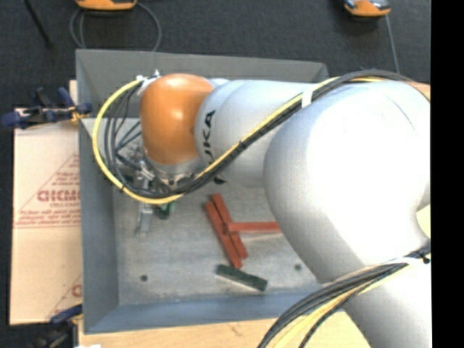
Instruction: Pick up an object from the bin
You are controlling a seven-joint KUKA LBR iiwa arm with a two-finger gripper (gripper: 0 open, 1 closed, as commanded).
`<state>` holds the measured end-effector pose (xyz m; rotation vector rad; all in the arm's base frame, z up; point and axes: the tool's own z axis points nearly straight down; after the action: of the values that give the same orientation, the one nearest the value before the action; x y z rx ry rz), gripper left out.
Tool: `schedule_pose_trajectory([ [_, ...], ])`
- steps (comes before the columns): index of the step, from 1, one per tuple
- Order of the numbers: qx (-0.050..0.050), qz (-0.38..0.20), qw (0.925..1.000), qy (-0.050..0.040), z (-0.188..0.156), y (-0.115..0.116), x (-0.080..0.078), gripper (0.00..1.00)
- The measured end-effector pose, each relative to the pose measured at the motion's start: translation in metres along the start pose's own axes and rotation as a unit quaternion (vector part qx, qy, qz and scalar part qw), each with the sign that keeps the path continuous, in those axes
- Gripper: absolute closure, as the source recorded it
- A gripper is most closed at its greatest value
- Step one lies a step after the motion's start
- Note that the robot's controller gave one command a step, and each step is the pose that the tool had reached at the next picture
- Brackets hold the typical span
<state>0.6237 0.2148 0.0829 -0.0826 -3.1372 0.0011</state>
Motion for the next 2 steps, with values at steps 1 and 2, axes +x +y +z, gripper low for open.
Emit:
schedule_pose_trajectory([
  [1,-0.001,0.003,1.0000,-0.0056,0.0109,-0.0508,-0.0007,0.00],
  [2,-0.002,0.003,1.0000,-0.0048,0.0112,-0.0484,0.0001,1.00],
])
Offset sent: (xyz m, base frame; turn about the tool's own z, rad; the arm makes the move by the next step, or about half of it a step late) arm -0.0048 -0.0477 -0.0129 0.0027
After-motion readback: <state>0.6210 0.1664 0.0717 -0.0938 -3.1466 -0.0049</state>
